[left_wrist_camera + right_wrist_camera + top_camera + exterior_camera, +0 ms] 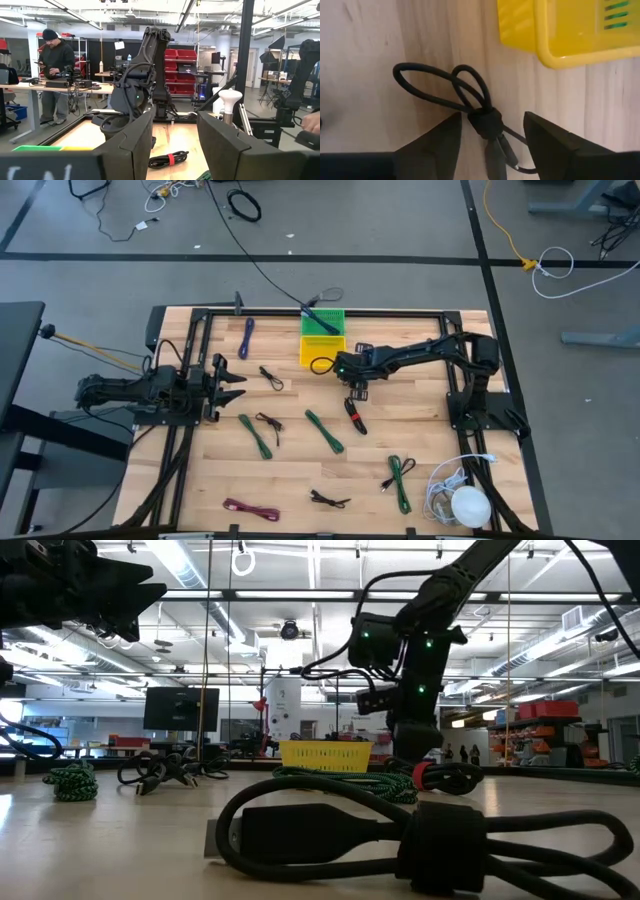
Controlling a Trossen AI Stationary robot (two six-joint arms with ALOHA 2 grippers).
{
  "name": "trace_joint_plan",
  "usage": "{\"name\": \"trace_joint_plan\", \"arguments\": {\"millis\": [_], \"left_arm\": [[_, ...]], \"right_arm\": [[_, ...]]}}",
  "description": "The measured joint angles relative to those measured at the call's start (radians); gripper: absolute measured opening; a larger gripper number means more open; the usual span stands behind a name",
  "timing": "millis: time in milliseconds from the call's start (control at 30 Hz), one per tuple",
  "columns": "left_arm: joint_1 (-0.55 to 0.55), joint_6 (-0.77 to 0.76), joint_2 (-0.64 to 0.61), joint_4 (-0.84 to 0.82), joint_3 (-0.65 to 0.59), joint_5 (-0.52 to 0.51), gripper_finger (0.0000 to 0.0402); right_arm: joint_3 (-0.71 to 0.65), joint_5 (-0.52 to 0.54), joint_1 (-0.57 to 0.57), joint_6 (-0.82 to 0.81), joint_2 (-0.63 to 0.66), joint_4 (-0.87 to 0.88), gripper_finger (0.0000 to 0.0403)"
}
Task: Pick & Place USB Port
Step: Put the black charger cable into the yellow basket
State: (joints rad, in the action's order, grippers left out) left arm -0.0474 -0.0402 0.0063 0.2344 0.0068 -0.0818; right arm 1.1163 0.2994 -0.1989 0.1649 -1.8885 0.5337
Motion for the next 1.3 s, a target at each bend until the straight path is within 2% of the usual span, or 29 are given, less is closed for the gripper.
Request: {"name": "trace_joint_plan", "arguments": {"millis": [100,200,267,400,433,633,733,900,1033,1167,1300], "left_arm": [[0.0,0.0,0.0,0.0,0.0,0.0,0.0161],[0.0,0.0,0.0,0.0,0.0,0.0,0.0161],[0.0,0.0,0.0,0.0,0.0,0.0,0.0161],[0.0,0.0,0.0,0.0,0.0,0.0,0.0161],[0.0,0.0,0.0,0.0,0.0,0.0,0.0161],[0.0,0.0,0.0,0.0,0.0,0.0,0.0161],[0.0,0.0,0.0,0.0,0.0,-0.003,0.0161],[0.0,-0.03,0.001,0.0,0.0,-0.007,0.0161],[0.0,-0.053,0.02,0.023,0.0,-0.086,0.0158],[0.001,-0.028,0.092,0.179,0.011,-0.102,0.0149],[0.001,-0.004,0.25,0.157,0.105,-0.14,0.0141]], "right_arm": [[-0.01,-0.002,-0.007,0.001,0.002,-0.01,0.0212],[-0.022,-0.011,-0.011,-0.003,0.004,-0.022,0.0184],[-0.025,-0.021,-0.012,-0.008,0.004,-0.017,0.0149],[-0.028,-0.049,-0.012,-0.005,0.003,-0.011,0.0038],[-0.028,-0.049,-0.013,0.001,0.002,-0.011,0.0024],[-0.029,-0.039,-0.015,-0.016,0.008,0.016,0.001],[-0.033,-0.07,-0.01,-0.037,0.036,0.058,0.001],[-0.035,-0.09,0.022,-0.076,0.145,0.109,0.001],[-0.035,-0.085,0.038,-0.108,0.243,0.102,0.001],[-0.033,-0.084,0.042,-0.129,0.323,0.048,0.001],[-0.032,-0.108,0.041,-0.129,0.373,-0.058,0.001]]}}
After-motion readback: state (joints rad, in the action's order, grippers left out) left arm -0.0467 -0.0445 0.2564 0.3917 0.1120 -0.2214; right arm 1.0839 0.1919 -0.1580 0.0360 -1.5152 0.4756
